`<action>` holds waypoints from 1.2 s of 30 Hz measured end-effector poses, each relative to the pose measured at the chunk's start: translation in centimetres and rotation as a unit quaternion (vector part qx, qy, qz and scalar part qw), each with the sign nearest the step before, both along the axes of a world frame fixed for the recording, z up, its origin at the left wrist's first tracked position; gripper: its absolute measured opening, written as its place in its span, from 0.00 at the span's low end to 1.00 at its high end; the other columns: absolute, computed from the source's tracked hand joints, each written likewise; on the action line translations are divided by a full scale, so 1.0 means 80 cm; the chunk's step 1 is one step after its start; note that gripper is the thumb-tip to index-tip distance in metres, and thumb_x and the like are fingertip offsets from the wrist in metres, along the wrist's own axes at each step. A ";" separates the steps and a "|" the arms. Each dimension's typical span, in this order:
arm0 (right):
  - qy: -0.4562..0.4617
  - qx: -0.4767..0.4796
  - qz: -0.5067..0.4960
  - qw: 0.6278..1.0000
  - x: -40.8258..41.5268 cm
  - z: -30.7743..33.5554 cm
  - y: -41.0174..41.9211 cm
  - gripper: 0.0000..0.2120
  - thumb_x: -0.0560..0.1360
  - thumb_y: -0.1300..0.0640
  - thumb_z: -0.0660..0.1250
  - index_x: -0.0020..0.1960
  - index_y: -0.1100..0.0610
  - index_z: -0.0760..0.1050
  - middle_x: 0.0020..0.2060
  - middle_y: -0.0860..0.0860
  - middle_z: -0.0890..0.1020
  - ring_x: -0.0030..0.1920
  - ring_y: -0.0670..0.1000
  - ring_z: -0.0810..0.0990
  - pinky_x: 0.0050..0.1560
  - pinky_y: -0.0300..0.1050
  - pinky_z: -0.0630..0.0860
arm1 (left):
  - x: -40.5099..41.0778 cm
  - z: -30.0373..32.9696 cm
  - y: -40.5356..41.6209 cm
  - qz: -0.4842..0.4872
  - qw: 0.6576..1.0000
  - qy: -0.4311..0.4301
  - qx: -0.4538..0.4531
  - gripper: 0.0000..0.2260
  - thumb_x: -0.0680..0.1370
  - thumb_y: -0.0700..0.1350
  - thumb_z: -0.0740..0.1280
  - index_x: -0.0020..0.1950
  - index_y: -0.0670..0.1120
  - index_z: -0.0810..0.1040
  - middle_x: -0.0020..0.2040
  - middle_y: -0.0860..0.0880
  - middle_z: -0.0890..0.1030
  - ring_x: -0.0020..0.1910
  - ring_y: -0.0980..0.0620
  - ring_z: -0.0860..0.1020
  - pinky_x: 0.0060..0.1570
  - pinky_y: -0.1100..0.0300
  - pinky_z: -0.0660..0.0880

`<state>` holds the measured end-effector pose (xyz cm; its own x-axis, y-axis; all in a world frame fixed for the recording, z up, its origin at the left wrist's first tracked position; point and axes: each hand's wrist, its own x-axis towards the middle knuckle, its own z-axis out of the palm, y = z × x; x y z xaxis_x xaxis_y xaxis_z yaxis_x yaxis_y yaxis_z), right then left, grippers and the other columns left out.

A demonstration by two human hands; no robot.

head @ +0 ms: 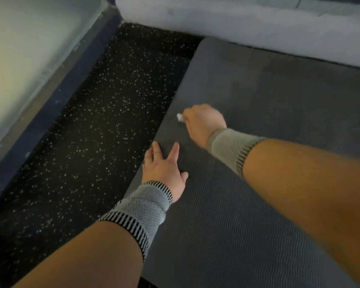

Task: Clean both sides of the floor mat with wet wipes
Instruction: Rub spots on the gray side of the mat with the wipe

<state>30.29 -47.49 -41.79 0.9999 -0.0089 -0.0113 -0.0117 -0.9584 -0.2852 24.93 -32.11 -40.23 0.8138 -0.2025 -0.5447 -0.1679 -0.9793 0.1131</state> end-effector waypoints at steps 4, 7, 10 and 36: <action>0.018 -0.008 0.138 0.990 -0.048 0.003 0.004 0.10 0.79 0.54 0.58 0.55 0.52 0.76 0.48 0.51 0.78 0.50 0.54 0.75 0.43 0.47 0.71 | 0.001 0.000 -0.001 -0.008 1.000 0.005 -0.004 0.36 0.78 0.57 0.64 0.77 0.63 0.43 0.78 0.42 0.37 0.77 0.40 0.41 0.76 0.44 0.49; 0.017 -0.042 0.006 0.999 -0.013 0.005 -0.035 0.10 0.79 0.56 0.58 0.55 0.53 0.75 0.48 0.53 0.78 0.50 0.55 0.75 0.40 0.46 0.68 | 0.001 -0.001 -0.002 -0.003 1.000 0.009 -0.004 0.35 0.79 0.56 0.64 0.77 0.64 0.44 0.78 0.42 0.37 0.77 0.40 0.41 0.75 0.43 0.50; 0.022 -0.021 -0.028 0.999 -0.017 0.007 -0.024 0.09 0.78 0.58 0.59 0.54 0.55 0.75 0.48 0.54 0.79 0.51 0.57 0.75 0.42 0.46 0.68 | -0.003 0.003 -0.005 0.001 1.000 0.010 -0.004 0.34 0.79 0.54 0.63 0.77 0.64 0.45 0.78 0.47 0.36 0.77 0.41 0.40 0.75 0.41 0.49; 0.055 -0.019 0.142 0.988 -0.143 0.013 -0.046 0.10 0.79 0.53 0.58 0.54 0.54 0.77 0.46 0.52 0.79 0.49 0.55 0.75 0.47 0.50 0.74 | -0.015 0.008 -0.041 -0.043 0.998 -0.020 0.033 0.43 0.76 0.60 0.66 0.79 0.44 0.44 0.79 0.48 0.41 0.77 0.44 0.45 0.73 0.45 0.58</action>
